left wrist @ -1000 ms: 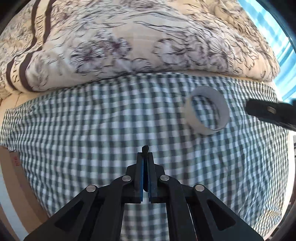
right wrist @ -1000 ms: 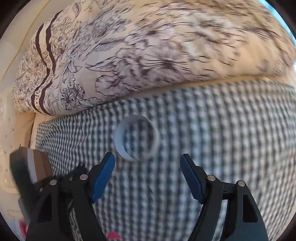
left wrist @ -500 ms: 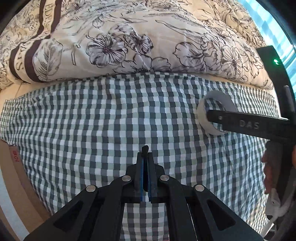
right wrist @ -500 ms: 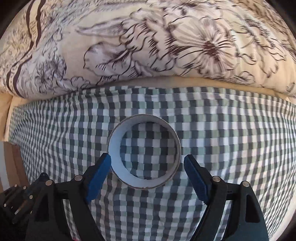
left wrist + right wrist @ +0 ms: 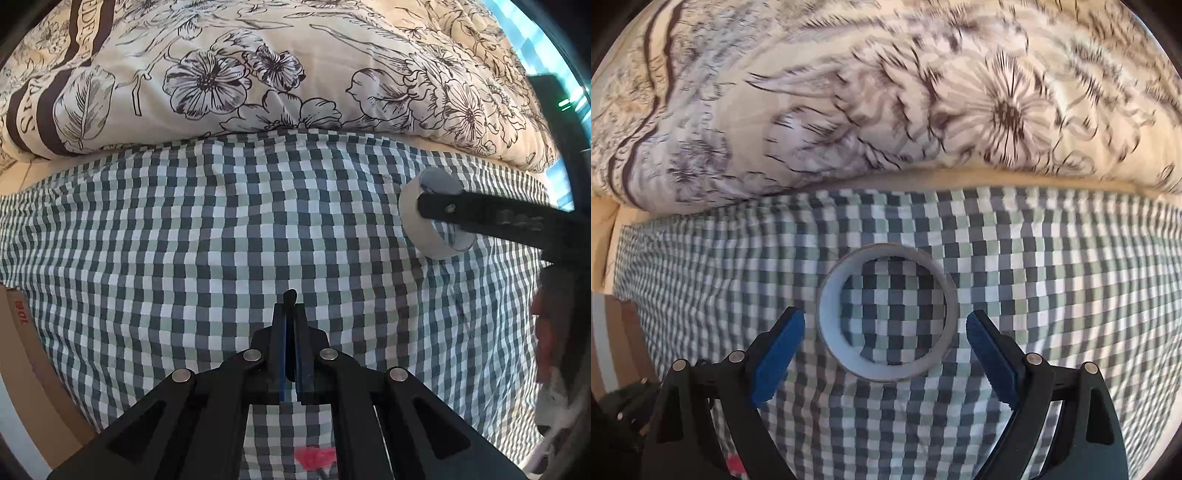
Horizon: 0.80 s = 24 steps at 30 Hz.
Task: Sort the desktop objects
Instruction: 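Grasp the black rubber ring with the left tool while the right tool grasps the white tape roll, then carry the rubber ring and tape roll into the cardboard box and release both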
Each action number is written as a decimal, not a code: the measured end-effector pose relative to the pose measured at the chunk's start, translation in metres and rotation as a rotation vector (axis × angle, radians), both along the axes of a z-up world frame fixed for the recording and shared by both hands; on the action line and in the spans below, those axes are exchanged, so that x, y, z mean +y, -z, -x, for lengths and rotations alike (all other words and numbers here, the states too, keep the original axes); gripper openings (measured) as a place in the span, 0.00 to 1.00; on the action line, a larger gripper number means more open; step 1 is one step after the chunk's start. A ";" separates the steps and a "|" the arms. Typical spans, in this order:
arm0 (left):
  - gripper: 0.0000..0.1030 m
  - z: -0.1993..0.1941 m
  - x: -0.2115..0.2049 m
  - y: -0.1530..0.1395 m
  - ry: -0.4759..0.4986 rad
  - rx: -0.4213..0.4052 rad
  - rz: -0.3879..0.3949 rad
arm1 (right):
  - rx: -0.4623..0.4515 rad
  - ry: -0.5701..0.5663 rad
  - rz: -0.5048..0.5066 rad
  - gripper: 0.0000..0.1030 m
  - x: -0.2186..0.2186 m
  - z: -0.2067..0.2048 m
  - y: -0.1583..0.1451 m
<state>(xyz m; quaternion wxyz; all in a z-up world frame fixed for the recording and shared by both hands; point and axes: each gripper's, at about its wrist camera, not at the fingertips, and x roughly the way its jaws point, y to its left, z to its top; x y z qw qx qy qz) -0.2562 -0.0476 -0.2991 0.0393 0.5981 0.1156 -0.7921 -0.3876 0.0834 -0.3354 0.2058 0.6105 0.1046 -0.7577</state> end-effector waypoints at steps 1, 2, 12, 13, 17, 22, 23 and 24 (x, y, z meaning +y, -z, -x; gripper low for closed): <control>0.02 0.001 0.001 0.001 0.001 0.001 0.000 | -0.015 -0.009 -0.003 0.87 0.000 0.003 0.007; 0.02 0.001 0.002 0.001 0.007 0.002 -0.001 | -0.043 -0.013 0.015 0.86 0.001 0.005 0.016; 0.02 -0.012 0.007 0.013 0.005 -0.015 0.010 | -0.019 0.020 0.008 0.78 0.004 -0.012 0.024; 0.02 -0.013 0.008 0.013 0.007 -0.013 0.013 | -0.004 0.022 0.015 0.78 0.005 -0.015 0.019; 0.02 -0.023 0.003 0.009 0.000 0.001 0.013 | 0.031 0.017 0.030 0.78 0.010 -0.038 -0.002; 0.02 -0.028 0.004 -0.013 0.004 0.040 0.023 | 0.062 0.002 0.060 0.78 0.019 -0.063 -0.035; 0.02 -0.029 0.004 -0.018 0.005 0.048 0.026 | 0.061 0.000 0.064 0.78 0.023 -0.066 -0.039; 0.02 -0.031 0.004 -0.024 0.007 0.055 0.027 | 0.060 0.000 0.072 0.78 0.026 -0.073 -0.046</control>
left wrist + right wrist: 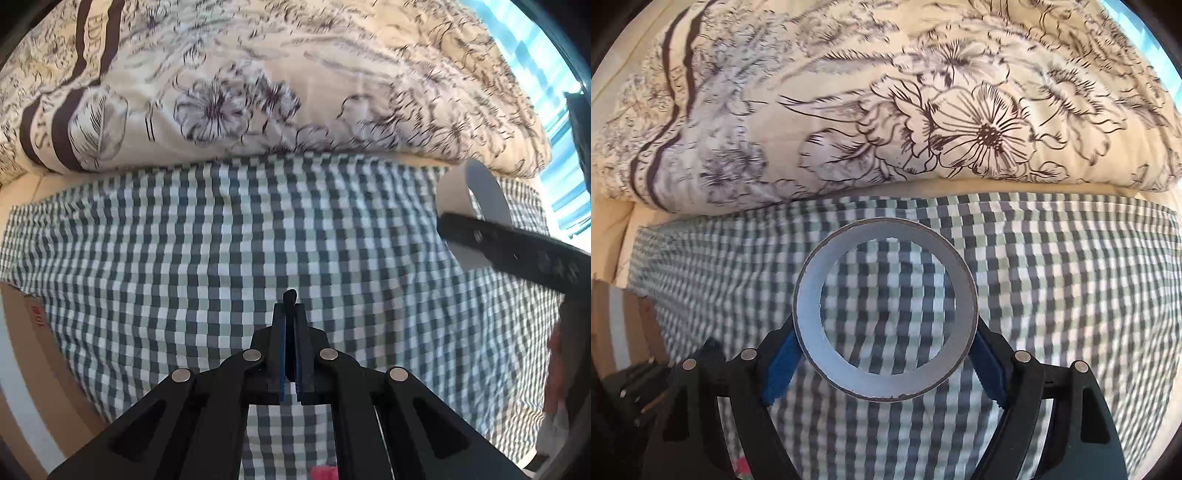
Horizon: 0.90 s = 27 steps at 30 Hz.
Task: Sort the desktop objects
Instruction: 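Carry the rubber ring and tape roll into the cardboard box and release both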
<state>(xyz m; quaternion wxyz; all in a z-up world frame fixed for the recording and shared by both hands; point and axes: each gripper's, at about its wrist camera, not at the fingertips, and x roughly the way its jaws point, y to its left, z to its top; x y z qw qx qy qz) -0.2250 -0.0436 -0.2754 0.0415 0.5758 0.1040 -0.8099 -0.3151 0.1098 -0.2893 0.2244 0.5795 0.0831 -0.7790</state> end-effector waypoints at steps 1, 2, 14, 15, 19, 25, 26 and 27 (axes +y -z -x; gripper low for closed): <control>0.02 -0.003 0.000 -0.007 -0.001 0.010 0.004 | -0.009 0.001 0.022 0.78 0.004 -0.008 -0.010; 0.02 -0.006 0.000 -0.015 -0.002 0.018 0.009 | -0.019 -0.001 0.043 0.78 0.004 -0.003 -0.020; 0.02 -0.063 -0.026 -0.157 -0.068 0.181 0.023 | 0.038 -0.127 0.109 0.79 0.021 -0.085 -0.158; 0.02 -0.069 -0.031 -0.165 -0.072 0.185 0.026 | 0.044 -0.135 0.119 0.79 0.021 -0.096 -0.169; 0.03 -0.111 -0.065 -0.201 -0.105 0.203 0.061 | 0.064 -0.187 0.162 0.79 0.011 -0.139 -0.205; 0.03 -0.168 -0.135 -0.222 -0.176 0.207 0.088 | 0.066 -0.300 0.197 0.79 -0.050 -0.196 -0.222; 0.03 -0.179 -0.151 -0.218 -0.185 0.198 0.090 | 0.061 -0.311 0.200 0.79 -0.063 -0.205 -0.220; 0.03 -0.186 -0.162 -0.215 -0.190 0.190 0.094 | 0.050 -0.321 0.207 0.79 -0.077 -0.214 -0.218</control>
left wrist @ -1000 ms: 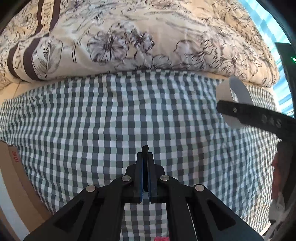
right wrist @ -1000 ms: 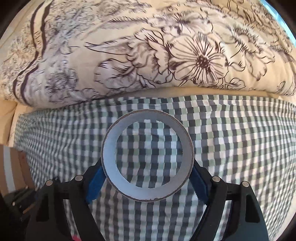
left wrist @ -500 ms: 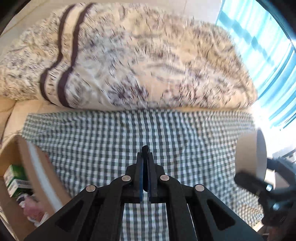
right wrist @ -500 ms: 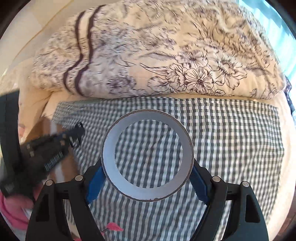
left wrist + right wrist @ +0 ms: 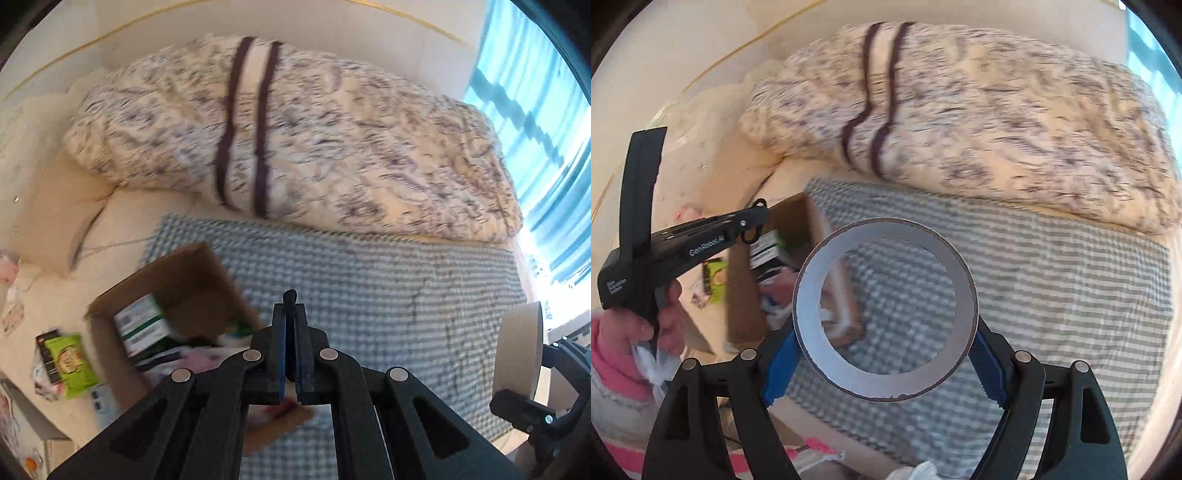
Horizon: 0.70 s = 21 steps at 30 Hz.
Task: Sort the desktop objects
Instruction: 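Carry the rubber ring and tape roll into the cardboard box and release both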
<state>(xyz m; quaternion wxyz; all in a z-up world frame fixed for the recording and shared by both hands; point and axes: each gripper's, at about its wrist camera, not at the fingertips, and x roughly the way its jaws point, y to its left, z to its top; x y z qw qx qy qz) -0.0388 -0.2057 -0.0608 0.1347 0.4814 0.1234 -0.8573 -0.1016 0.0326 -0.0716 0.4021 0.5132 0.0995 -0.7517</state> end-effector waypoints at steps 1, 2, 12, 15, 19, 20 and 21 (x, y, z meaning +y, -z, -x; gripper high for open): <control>0.03 -0.008 -0.013 0.005 -0.003 -0.012 0.001 | -0.015 -0.017 0.003 0.79 -0.020 -0.012 0.004; 0.03 -0.015 -0.027 0.012 -0.001 -0.031 -0.002 | -0.023 -0.030 0.002 0.79 -0.035 -0.020 0.008; 0.90 -0.044 -0.112 0.047 0.013 -0.116 0.050 | -0.014 -0.045 -0.020 0.82 -0.166 -0.089 0.050; 0.99 -0.056 -0.118 0.050 0.021 -0.085 0.073 | 0.032 -0.001 -0.089 0.84 -0.177 -0.091 0.062; 0.99 -0.056 -0.114 0.057 0.065 -0.114 0.064 | 0.003 0.037 -0.107 0.84 -0.174 -0.095 0.061; 0.99 -0.056 -0.113 0.057 0.072 -0.116 0.059 | -0.002 0.041 -0.108 0.84 -0.173 -0.095 0.058; 0.99 -0.056 -0.112 0.056 0.070 -0.113 0.056 | -0.005 0.049 -0.112 0.84 -0.172 -0.095 0.056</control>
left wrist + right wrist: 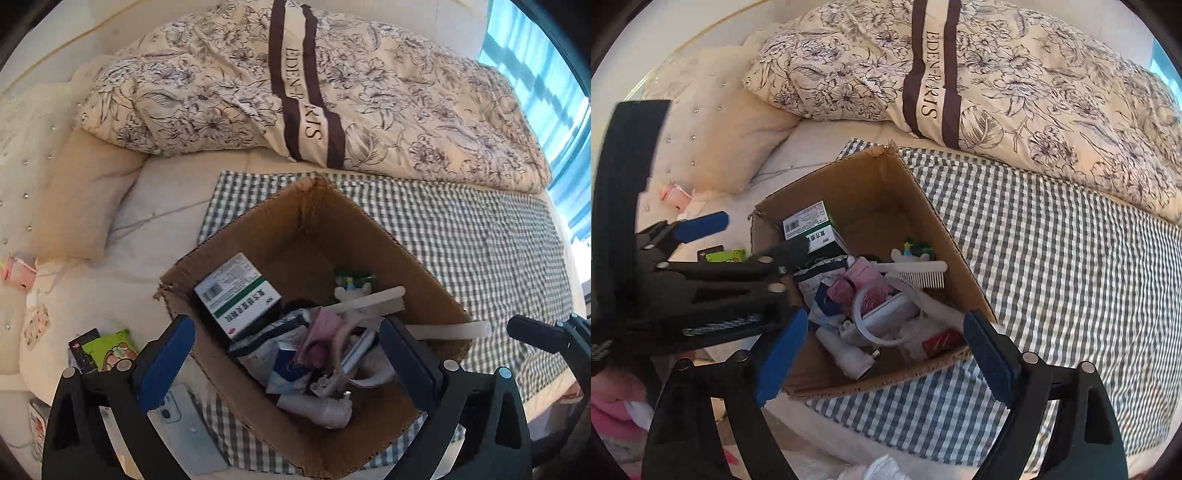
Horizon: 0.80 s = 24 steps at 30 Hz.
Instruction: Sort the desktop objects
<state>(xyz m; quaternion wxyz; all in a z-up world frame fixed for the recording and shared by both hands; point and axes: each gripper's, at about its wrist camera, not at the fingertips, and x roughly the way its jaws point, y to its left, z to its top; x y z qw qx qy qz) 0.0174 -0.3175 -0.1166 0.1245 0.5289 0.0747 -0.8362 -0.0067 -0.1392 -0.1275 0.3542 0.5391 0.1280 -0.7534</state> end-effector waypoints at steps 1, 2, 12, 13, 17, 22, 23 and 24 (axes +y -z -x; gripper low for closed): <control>0.99 0.000 0.001 -0.002 -0.006 0.004 -0.003 | 0.003 0.009 -0.002 0.84 0.002 0.001 -0.003; 0.99 0.001 0.003 -0.004 -0.011 0.007 -0.010 | 0.011 0.014 -0.003 0.84 0.003 0.001 -0.007; 0.99 -0.007 0.054 -0.045 -0.013 0.088 0.077 | 0.115 0.220 -0.012 0.84 0.068 0.017 -0.060; 0.99 -0.008 0.060 -0.046 -0.006 0.090 0.080 | 0.135 0.234 -0.014 0.84 0.074 0.018 -0.064; 0.99 -0.017 0.091 -0.045 0.024 0.140 0.098 | 0.219 0.276 -0.019 0.84 0.093 0.020 -0.066; 1.00 -0.017 0.117 -0.038 0.067 0.112 0.135 | 0.161 0.323 0.010 0.84 0.117 0.022 -0.050; 1.00 -0.017 0.117 -0.037 0.063 0.111 0.125 | 0.152 0.316 0.011 0.84 0.118 0.022 -0.048; 1.00 -0.017 0.116 -0.037 0.054 0.104 0.116 | 0.142 0.304 0.007 0.84 0.118 0.022 -0.045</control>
